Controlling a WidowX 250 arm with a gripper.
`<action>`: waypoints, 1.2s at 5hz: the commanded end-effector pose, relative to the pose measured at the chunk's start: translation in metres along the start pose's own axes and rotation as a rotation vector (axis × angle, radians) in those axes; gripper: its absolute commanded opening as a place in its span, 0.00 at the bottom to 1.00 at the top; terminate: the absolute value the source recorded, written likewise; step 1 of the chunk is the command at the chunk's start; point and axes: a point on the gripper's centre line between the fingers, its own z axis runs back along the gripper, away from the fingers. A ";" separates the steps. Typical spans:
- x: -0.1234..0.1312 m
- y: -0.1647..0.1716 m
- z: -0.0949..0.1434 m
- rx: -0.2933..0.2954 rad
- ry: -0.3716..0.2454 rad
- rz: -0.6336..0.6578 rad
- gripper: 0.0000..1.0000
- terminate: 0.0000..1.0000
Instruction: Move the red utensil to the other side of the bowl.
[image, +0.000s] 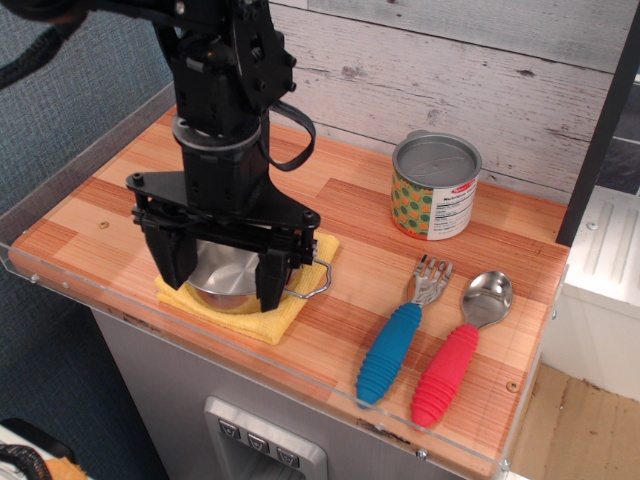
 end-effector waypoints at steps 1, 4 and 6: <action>0.000 0.000 0.000 0.000 0.000 0.000 1.00 0.00; 0.039 -0.074 0.010 -0.002 -0.083 -0.098 1.00 0.00; 0.056 -0.118 -0.009 -0.093 -0.160 -0.147 1.00 0.00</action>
